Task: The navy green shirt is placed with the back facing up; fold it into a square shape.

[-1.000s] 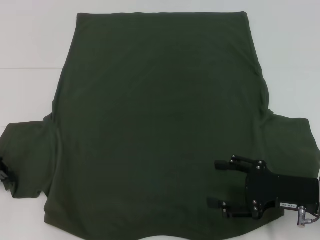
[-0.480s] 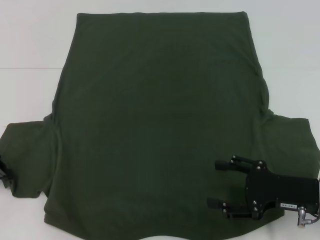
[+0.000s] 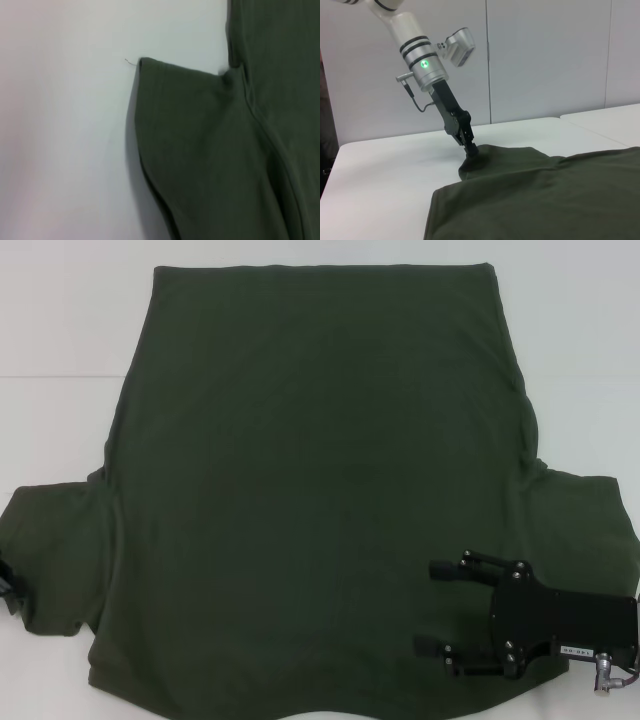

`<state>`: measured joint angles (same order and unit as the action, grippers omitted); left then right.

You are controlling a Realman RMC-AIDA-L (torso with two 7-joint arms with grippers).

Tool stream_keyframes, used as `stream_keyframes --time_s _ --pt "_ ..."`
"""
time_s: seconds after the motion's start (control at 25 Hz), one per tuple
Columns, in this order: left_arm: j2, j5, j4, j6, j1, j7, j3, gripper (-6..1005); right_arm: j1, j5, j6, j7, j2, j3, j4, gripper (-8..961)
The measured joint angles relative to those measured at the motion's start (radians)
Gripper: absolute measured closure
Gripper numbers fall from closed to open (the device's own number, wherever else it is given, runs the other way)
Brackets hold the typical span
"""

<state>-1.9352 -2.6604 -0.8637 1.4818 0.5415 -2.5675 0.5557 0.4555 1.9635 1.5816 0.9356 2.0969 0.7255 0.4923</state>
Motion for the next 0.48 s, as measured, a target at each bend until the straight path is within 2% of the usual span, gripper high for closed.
stream_keyframes --time_s 0.48 --pt "0.006 0.075 -0.036 0.038 -0.008 0.024 -0.029 999 0.001 0.000 0.000 0.000 0.000 0.000 0.000 41"
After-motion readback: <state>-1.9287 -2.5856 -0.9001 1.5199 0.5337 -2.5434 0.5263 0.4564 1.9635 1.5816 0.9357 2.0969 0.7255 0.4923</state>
